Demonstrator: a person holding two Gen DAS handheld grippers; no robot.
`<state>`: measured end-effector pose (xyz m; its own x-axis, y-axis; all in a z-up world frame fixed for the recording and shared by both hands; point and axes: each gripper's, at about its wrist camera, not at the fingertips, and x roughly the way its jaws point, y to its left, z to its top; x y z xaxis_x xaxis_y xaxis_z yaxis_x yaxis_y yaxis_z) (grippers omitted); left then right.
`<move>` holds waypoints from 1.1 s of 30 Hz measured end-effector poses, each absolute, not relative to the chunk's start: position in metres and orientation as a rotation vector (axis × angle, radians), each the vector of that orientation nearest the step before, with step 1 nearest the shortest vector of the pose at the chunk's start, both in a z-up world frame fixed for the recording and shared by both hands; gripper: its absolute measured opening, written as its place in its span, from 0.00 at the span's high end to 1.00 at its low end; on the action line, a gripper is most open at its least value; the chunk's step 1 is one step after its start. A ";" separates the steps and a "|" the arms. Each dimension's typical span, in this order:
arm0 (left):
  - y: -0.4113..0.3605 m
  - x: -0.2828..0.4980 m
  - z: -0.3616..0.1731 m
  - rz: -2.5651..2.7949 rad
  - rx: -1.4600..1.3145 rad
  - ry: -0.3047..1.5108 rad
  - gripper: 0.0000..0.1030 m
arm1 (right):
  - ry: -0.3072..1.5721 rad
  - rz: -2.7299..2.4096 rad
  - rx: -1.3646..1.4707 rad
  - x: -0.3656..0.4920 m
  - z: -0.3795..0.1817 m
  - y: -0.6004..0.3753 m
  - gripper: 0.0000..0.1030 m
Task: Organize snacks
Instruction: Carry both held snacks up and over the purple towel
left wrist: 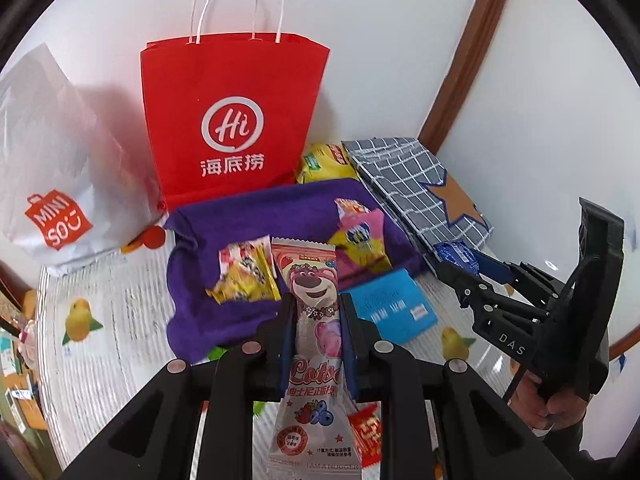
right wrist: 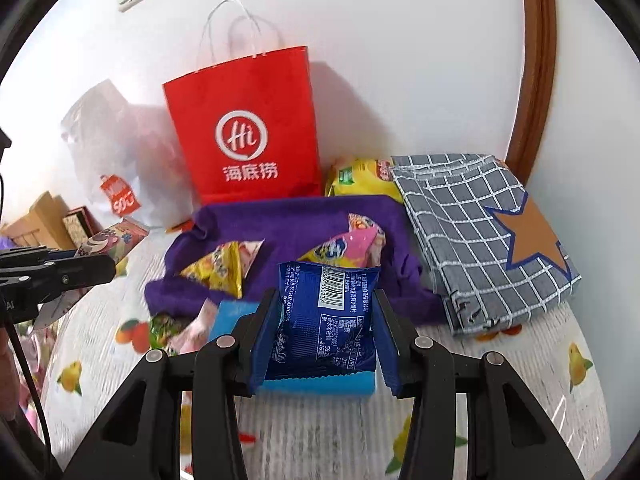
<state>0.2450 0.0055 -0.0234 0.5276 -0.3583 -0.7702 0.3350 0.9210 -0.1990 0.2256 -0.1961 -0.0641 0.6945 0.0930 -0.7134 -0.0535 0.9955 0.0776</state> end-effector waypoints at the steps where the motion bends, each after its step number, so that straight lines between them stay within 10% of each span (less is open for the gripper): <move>1: 0.007 0.250 -0.023 -0.415 -0.030 0.926 0.81 | 0.799 0.076 0.057 0.231 -0.065 -0.197 0.56; 33: 0.020 0.356 -0.066 -0.379 -0.077 0.982 0.81 | 0.825 0.037 0.068 0.347 -0.098 -0.199 0.56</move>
